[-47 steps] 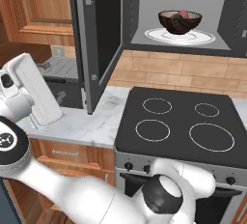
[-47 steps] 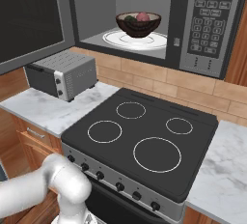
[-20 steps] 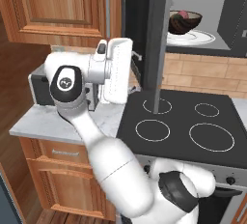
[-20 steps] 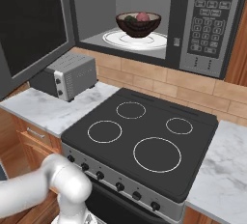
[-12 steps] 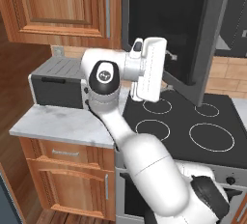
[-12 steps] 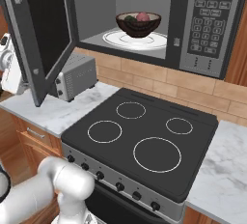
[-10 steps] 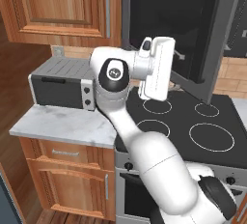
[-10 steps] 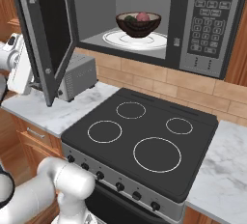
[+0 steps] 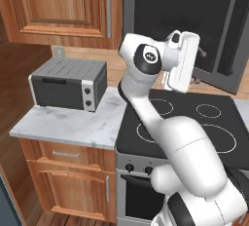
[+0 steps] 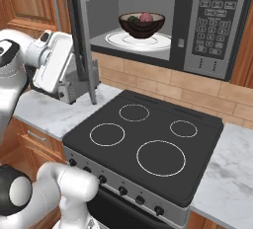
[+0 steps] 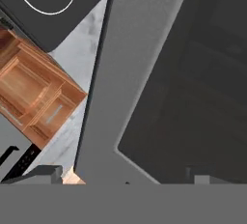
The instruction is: Place the bowl containing the onion and squash in the microwave. Close the microwave door and press the start button to microwave the meal.
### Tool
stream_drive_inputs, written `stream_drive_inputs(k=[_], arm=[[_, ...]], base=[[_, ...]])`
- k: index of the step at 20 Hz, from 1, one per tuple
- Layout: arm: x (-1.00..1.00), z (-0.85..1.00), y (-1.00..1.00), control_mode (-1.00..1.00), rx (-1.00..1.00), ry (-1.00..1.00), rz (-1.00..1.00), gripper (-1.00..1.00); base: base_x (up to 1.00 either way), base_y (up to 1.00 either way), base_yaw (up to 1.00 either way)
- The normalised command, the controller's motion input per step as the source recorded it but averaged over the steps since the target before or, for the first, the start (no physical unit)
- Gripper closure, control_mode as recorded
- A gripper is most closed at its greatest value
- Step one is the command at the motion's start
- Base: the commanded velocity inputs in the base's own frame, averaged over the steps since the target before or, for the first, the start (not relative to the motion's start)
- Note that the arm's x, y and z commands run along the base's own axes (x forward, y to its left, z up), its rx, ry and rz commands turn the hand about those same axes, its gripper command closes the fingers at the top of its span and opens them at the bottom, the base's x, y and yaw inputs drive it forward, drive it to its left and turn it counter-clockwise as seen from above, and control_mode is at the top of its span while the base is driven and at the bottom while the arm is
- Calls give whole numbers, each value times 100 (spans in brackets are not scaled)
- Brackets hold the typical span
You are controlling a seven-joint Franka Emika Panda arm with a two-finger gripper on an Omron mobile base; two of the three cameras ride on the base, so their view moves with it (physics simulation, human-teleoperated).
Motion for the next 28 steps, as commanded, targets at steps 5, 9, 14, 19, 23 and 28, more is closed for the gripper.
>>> stream_drive_inputs(k=[5,9,14,19,23,28], arm=[[43,0,-26,-100,13,0,8,-100],[45,-2,-34,-100,19,-10,20,-100],[66,0,-42,-100,22,-21,28,-100],[69,-14,-33,-100,15,-27,28,-100],[71,-25,-29,-100,8,-32,22,-100],[76,-29,-28,-100,3,-31,17,-100]], base=[[0,0,0],[0,0,0],[0,0,0],[0,0,0],[0,0,0],[0,0,0]])
